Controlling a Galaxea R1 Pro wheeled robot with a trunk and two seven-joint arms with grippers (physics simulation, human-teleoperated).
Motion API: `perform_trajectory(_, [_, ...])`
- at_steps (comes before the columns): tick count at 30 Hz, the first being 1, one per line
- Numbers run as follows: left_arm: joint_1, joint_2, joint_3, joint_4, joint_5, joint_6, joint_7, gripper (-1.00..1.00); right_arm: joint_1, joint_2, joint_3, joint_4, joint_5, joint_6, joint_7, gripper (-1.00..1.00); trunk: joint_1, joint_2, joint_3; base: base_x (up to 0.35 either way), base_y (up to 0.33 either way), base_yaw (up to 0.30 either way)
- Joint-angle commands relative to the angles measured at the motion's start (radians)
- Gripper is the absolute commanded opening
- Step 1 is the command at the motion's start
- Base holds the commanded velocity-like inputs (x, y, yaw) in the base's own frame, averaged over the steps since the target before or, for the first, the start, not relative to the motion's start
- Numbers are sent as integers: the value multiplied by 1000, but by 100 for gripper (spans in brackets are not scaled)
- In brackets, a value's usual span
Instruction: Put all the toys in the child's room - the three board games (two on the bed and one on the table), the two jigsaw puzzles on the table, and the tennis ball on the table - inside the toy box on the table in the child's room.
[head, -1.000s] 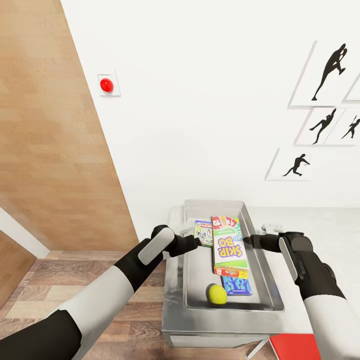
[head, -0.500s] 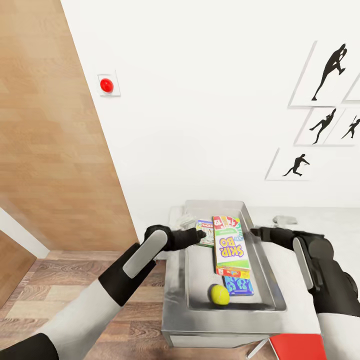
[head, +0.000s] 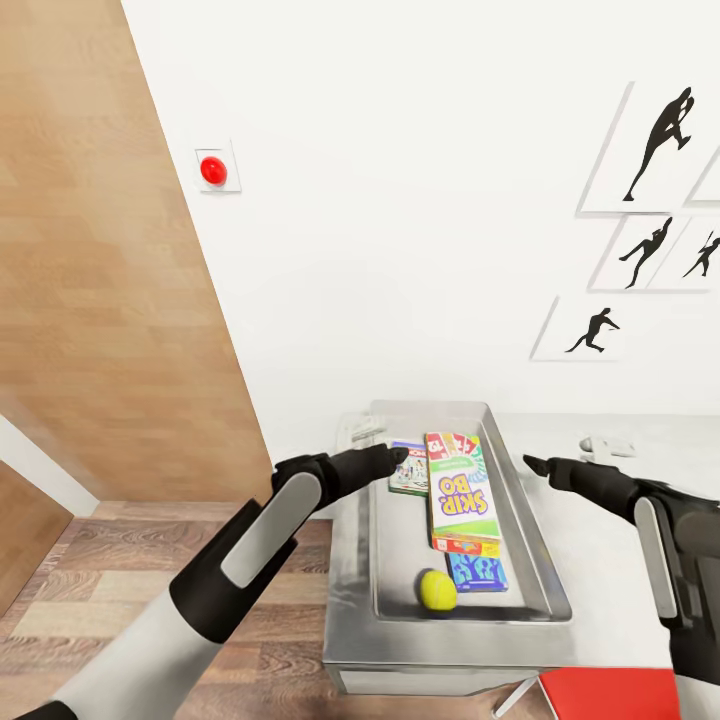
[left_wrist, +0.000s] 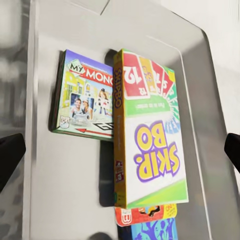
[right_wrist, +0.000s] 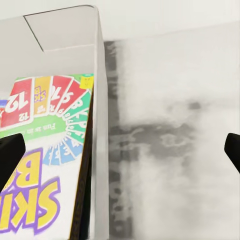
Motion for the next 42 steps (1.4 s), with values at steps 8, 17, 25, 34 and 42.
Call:
perform_trajectory(8, [4, 4, -2, -13, 1, -2, 3, 100, 5, -1, -15, -8, -8, 5, 23, 100, 1, -2, -2, 0, 0, 0])
perform_trajectory(17, [6, 5, -1, -28, -1, -3, 4, 100, 8, -2, -27, -11, -8, 2, 65, 100, 1, -2, -2, -9, 0, 0])
perform_trajectory(25, [25, 6, 3, -59, -2, -2, 5, 100, 7, -3, -75, -12, -8, -3, 165, 100, 1, -2, -2, -157, 0, 0])
perform_trajectory(34, [35, 5, 3, -74, -2, -2, 5, 100, 7, -32, -140, -12, -9, -6, 264, 100, 1, -2, -2, -285, 0, 0])
perform_trajectory(42, [37, 5, 3, -79, -2, -3, 6, 100, 7, -74, -172, -12, -8, -6, 329, 100, 1, -2, -2, -317, 0, 0])
